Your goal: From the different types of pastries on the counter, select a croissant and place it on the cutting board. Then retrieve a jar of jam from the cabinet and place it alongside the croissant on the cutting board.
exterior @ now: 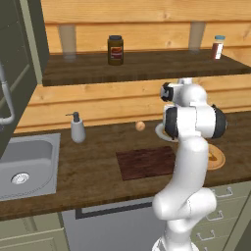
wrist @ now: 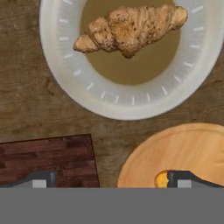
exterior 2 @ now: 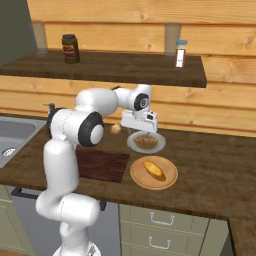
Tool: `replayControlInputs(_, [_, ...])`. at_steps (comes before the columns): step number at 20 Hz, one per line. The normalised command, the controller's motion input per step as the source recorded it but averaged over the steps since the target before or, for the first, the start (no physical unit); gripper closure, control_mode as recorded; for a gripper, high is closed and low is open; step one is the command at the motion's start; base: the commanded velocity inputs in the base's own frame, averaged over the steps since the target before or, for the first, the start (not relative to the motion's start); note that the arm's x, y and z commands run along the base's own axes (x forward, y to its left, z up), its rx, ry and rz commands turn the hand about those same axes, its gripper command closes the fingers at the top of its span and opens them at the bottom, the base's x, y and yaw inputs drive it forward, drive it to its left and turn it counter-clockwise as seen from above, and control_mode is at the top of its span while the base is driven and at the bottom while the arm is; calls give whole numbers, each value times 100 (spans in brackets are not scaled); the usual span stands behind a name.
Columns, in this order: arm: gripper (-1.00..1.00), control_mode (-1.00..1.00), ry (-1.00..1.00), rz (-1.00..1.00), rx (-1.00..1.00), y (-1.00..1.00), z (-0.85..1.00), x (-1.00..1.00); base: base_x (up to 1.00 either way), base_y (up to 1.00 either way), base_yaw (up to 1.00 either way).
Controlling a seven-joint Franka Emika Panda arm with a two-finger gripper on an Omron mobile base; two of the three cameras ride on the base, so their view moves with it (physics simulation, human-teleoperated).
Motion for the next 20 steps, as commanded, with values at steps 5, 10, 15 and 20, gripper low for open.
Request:
replayControlInputs(5, [-100, -100, 0, -15, 0, -2, -48, 65, 0, 0, 0])
replayControlInputs(10, [-100, -100, -2, -16, 0, -3, -35, 65, 0, 0, 0])
replayControlInputs(15, [-100, -100, -2, -20, -2, -12, -33, 47, 0, 0, 0])
replayControlInputs(20, [-100, -100, 0, -24, -6, -32, -45, 14, 0, 0, 0])
